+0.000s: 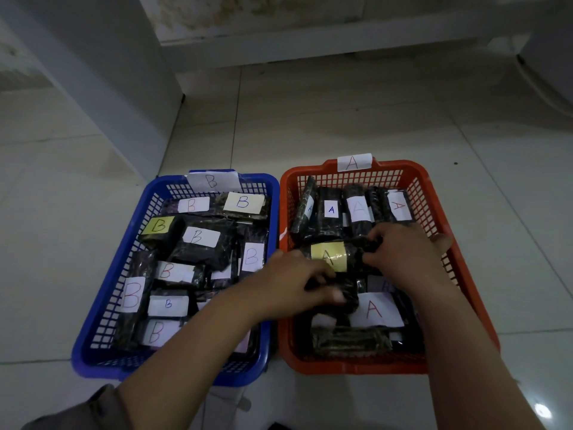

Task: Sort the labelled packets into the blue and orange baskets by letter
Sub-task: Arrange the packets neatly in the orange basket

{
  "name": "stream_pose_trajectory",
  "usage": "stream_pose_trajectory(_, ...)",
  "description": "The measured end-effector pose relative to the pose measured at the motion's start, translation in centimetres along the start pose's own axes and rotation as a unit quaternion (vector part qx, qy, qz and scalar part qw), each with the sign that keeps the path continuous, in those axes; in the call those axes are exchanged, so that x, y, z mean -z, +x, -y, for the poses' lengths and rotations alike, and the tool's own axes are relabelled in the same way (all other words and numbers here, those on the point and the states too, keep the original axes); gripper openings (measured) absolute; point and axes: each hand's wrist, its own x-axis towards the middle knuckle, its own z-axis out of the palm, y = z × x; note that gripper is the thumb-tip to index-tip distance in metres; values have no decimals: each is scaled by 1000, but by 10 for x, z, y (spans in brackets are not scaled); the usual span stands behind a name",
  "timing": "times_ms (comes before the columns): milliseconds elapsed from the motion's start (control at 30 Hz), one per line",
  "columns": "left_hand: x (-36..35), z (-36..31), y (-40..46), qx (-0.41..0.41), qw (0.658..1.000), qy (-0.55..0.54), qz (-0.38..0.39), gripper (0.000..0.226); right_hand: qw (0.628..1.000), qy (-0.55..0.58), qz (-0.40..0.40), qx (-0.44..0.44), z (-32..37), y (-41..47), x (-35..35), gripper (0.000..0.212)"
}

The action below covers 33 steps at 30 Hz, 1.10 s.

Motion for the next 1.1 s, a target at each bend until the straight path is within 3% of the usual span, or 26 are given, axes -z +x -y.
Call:
stream_pose_trajectory(67,11,5,9,-32,994,9,-108,32,1000,-9,7,5,-1,-1,-1,33)
stream_pose_trajectory(133,18,9,22,-42,986,92,-135,42,1000,-2,7,17,-1,-1,-2,34)
stream_pose_trajectory(233,20,11,41,-34,982,169,-79,63,999,9,12,34,-4,0,-1,35)
stream_pose_trajectory(333,22,13,56,-6,988,151,-45,59,998,-14,-22,64,-6,-3,1,37)
stream_pose_trajectory(400,25,12,61,17,987,158,-22,59,992,30,-53,115,-5,-8,3,31)
stream_pose_trajectory(500,29,8,62,15,987,162,0,56,979,141,28,145,-5,-17,5,24)
stream_pose_trajectory(600,30,6,59,2,986,166,14,55,983,96,52,146,-15,-20,1,31)
stream_pose_trajectory(733,29,8,57,-3,988,152,9,56,996,-1,-20,87,-38,-18,6,44)
stream_pose_trajectory(833,29,10,55,-18,992,129,5,56,999,26,7,46,-61,-13,8,63)
stream_pose_trajectory(900,28,9,54,-14,993,118,3,56,999,4,22,40,-66,-12,8,61)
stream_pose_trajectory(1033,26,5,52,-25,995,94,34,52,993,-114,-30,-6,-55,-12,7,47)
stream_pose_trajectory(1100,26,4,51,-26,993,94,68,52,994,-83,-71,30,-49,-12,3,45)
